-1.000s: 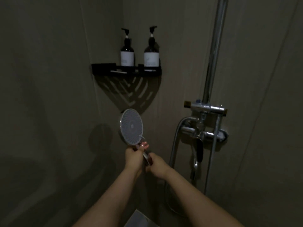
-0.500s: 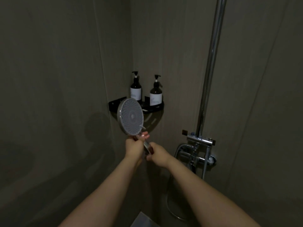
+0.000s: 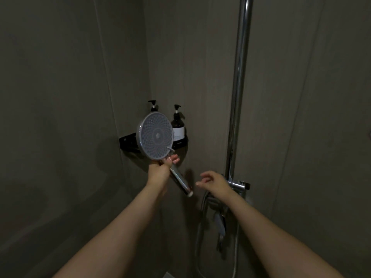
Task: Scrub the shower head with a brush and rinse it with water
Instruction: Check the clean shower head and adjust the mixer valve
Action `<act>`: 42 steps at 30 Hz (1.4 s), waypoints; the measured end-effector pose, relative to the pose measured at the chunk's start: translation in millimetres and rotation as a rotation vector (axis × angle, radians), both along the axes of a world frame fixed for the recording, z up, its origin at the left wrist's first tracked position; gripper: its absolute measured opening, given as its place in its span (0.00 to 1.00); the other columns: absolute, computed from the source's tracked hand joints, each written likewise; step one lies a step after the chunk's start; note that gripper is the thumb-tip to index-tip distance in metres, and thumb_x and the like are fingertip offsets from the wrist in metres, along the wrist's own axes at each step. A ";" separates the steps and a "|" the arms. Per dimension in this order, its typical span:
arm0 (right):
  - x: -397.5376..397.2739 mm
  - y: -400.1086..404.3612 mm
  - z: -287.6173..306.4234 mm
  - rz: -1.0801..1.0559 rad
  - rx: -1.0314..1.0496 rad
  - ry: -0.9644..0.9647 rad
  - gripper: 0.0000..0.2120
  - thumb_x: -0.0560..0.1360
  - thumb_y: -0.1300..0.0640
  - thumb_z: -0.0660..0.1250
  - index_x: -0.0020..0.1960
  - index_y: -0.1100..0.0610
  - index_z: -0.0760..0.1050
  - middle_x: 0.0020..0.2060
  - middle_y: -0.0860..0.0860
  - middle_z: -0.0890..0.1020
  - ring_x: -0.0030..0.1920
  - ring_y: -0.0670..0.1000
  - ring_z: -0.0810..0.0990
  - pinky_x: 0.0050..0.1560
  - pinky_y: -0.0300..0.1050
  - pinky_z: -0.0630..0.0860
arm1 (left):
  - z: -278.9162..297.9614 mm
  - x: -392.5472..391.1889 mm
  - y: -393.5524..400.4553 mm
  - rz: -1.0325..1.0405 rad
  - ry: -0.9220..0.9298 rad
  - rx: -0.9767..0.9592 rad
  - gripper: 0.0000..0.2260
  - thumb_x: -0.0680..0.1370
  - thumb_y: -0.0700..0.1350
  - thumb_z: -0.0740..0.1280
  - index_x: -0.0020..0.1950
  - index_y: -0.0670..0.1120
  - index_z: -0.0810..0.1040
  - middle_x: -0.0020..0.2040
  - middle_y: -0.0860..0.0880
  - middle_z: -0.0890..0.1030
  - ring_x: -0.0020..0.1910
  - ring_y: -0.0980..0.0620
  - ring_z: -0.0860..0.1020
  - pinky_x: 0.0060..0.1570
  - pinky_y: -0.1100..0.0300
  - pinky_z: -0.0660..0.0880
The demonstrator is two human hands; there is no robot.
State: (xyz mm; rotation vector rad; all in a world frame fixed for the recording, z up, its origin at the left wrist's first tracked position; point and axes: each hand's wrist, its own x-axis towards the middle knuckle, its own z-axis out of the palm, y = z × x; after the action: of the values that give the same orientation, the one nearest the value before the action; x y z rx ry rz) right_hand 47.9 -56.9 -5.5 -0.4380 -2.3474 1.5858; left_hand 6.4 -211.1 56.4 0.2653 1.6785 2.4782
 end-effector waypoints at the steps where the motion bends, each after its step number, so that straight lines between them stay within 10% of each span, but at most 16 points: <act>1: 0.5 17.1 -4.9 -0.071 -0.003 -0.003 0.12 0.71 0.60 0.72 0.54 0.60 0.75 0.39 0.50 0.75 0.45 0.50 0.75 0.40 0.33 0.71 | 0.8 -2.8 6.2 0.001 0.003 -0.008 0.12 0.79 0.32 0.56 0.62 0.37 0.69 0.63 0.34 0.75 0.55 0.43 0.76 0.67 0.44 0.67; 4: 7.8 62.0 -20.9 -0.379 0.049 -0.022 0.07 0.76 0.56 0.67 0.39 0.55 0.76 0.36 0.52 0.79 0.38 0.50 0.77 0.38 0.42 0.71 | -0.6 -9.4 25.1 -0.005 0.005 -0.010 0.13 0.79 0.32 0.57 0.63 0.37 0.70 0.63 0.36 0.75 0.57 0.43 0.77 0.67 0.42 0.68; 8: 17.0 114.9 -56.4 -0.706 0.007 -0.154 0.13 0.78 0.62 0.60 0.52 0.70 0.79 0.51 0.66 0.81 0.53 0.62 0.80 0.45 0.43 0.69 | -11.5 -18.3 46.1 0.018 0.036 -0.015 0.10 0.78 0.31 0.59 0.56 0.40 0.72 0.56 0.37 0.78 0.37 0.60 0.82 0.64 0.48 0.71; 18: -19.0 142.5 -133.8 -0.370 -0.298 -0.181 0.12 0.75 0.71 0.60 0.38 0.57 0.73 0.35 0.58 0.76 0.34 0.54 0.73 0.38 0.45 0.70 | -24.5 -30.8 67.4 0.030 0.017 -0.057 0.14 0.78 0.29 0.57 0.63 0.32 0.70 0.54 0.38 0.76 0.32 0.61 0.82 0.57 0.52 0.75; 27: -26.7 139.7 -104.2 -0.482 -0.585 -0.004 0.20 0.72 0.75 0.59 0.60 0.59 0.69 0.41 0.57 0.75 0.34 0.50 0.72 0.30 0.40 0.65 | -23.7 -29.5 77.2 0.016 0.034 -0.052 0.12 0.78 0.29 0.58 0.45 0.44 0.74 0.49 0.41 0.78 0.35 0.59 0.81 0.63 0.48 0.72; 35: -25.8 142.9 -96.4 -0.548 -0.393 0.084 0.17 0.73 0.59 0.69 0.60 0.61 0.73 0.56 0.58 0.74 0.57 0.59 0.75 0.53 0.47 0.71 | -12.7 -29.3 69.1 0.018 0.061 -0.032 0.09 0.77 0.29 0.58 0.52 0.40 0.73 0.52 0.39 0.76 0.32 0.61 0.82 0.54 0.55 0.77; 38: -22.7 142.8 -74.1 -0.545 -0.306 0.176 0.08 0.78 0.60 0.62 0.53 0.63 0.76 0.45 0.58 0.75 0.47 0.57 0.74 0.40 0.42 0.69 | -11.9 -31.4 64.2 0.027 0.064 -0.031 0.11 0.78 0.30 0.58 0.58 0.38 0.71 0.53 0.39 0.75 0.34 0.59 0.82 0.49 0.62 0.78; 42: -15.7 135.0 -40.9 -0.466 -0.233 0.222 0.11 0.80 0.56 0.57 0.40 0.55 0.71 0.34 0.54 0.73 0.32 0.50 0.69 0.30 0.39 0.66 | -12.9 -30.7 56.4 0.030 0.020 0.002 0.15 0.78 0.31 0.57 0.65 0.35 0.69 0.52 0.41 0.77 0.45 0.48 0.79 0.64 0.47 0.71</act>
State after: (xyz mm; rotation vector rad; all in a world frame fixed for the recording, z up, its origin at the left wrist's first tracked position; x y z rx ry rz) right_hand 32.2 78.2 -46.4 -0.7525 -1.7432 1.5818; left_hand -24.3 -154.8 43.5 0.2683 1.7005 2.5072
